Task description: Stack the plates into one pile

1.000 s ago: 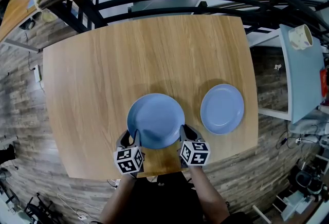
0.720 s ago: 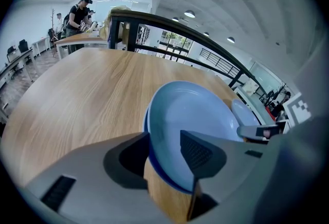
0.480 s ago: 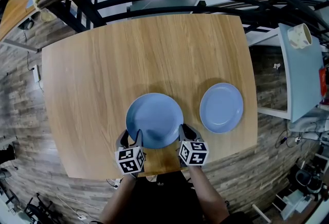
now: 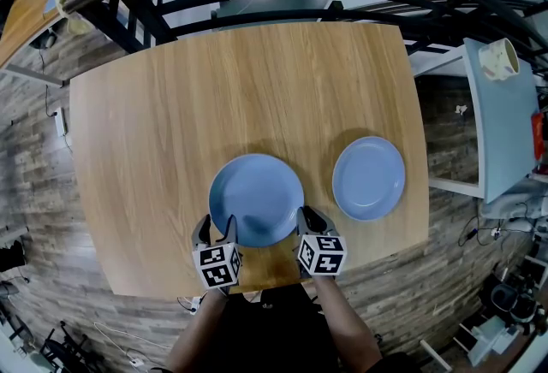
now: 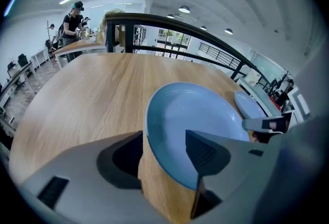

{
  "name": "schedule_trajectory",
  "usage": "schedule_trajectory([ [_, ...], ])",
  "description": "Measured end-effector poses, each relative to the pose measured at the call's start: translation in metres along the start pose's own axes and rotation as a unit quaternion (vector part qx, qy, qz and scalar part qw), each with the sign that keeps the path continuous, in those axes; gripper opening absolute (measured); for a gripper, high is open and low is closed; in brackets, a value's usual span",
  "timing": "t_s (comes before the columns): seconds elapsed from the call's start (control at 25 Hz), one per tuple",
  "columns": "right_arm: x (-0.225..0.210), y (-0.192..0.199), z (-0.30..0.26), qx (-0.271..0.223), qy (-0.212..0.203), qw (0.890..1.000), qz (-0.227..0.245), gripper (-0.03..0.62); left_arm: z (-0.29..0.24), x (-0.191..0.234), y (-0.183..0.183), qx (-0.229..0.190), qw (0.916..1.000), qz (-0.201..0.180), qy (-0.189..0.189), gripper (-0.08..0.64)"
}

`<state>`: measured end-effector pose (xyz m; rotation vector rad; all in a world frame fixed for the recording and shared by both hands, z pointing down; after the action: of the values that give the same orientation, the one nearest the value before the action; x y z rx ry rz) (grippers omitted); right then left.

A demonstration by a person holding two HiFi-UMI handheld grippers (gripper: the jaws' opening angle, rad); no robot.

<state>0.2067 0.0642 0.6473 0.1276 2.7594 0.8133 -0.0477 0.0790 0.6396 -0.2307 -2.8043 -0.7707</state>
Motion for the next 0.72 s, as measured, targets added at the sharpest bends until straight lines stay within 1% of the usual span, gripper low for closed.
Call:
schedule_trajectory([
  [0.16, -0.001, -0.001, 0.000, -0.002, 0.001, 1.000, 0.000, 0.078, 0.000, 0.003, -0.002, -0.003, 1.0000, 0.006, -0.005, 0.255],
  [0.56, -0.004, -0.005, 0.013, -0.023, 0.007, 1.000, -0.003, 0.086, 0.006, 0.002, -0.002, -0.013, 0.9998, 0.013, 0.003, 0.255],
  [0.72, -0.001, -0.010, 0.023, -0.043, 0.004, 0.999, -0.001, 0.083, 0.014, 0.001, -0.005, -0.031, 0.9995, 0.006, 0.010, 0.253],
])
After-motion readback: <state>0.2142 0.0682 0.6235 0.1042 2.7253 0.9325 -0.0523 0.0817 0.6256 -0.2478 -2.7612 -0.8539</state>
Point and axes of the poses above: the fingertips, and each gripper's own axes: z backward along the fingers, x to its left, y out of its underside, the point moved 5 cm from there along z, backward along the fingers, and after that the axes turned 7 degrees about z, right-handed, at the moved point
